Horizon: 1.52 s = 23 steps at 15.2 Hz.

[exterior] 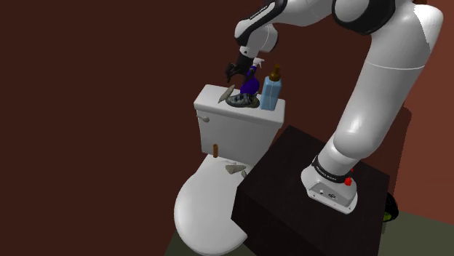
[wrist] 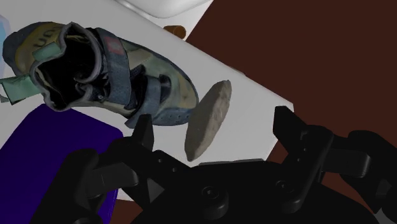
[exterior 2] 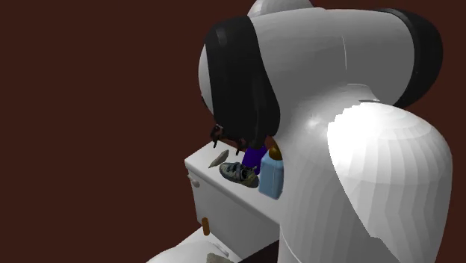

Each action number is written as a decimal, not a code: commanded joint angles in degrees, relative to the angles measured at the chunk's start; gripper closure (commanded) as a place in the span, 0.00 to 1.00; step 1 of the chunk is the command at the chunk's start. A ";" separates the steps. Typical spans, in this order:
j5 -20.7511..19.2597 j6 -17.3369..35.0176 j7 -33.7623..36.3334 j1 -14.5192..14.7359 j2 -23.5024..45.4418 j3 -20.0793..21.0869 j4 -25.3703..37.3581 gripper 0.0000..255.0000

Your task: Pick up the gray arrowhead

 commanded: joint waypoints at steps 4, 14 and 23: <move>0.30 0.44 -0.31 -0.04 0.36 0.07 -0.13 1.00; -0.86 -1.23 0.84 0.09 -1.18 -0.24 0.25 1.00; -3.91 -6.76 4.17 0.28 -4.92 -0.82 2.73 1.00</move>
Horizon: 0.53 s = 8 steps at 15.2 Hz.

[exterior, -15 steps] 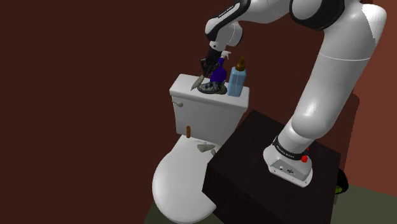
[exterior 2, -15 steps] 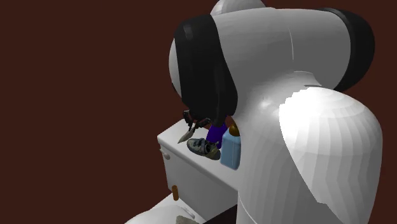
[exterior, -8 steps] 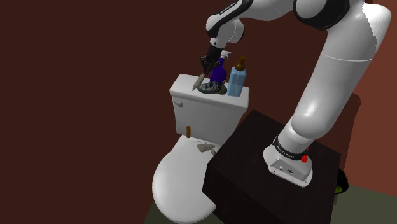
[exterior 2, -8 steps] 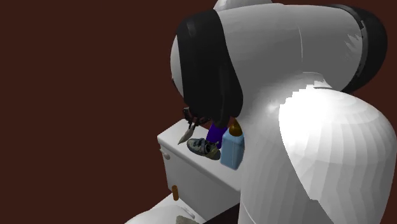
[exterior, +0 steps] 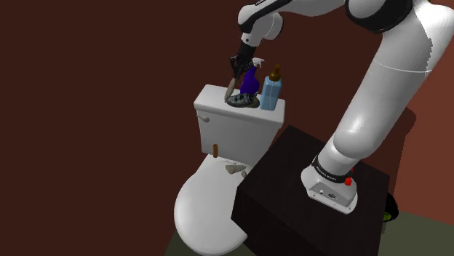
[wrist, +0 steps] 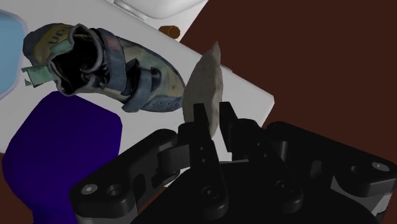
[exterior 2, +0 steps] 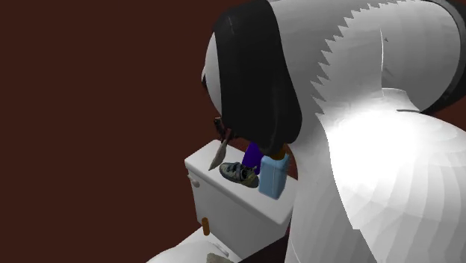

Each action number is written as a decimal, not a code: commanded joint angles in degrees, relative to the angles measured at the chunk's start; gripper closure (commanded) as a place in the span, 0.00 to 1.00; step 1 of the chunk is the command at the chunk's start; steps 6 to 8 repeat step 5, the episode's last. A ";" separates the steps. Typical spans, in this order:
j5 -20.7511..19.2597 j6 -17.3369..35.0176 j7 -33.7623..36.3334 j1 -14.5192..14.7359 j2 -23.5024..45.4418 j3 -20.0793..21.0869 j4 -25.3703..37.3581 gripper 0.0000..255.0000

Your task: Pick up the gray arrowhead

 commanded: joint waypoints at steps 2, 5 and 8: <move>-0.91 -2.10 1.05 0.00 -1.01 -0.16 1.29 1.00; -1.23 -2.84 1.43 0.00 -1.40 -0.20 1.71 1.00; -1.23 -2.84 1.43 0.00 -1.40 -0.20 1.71 1.00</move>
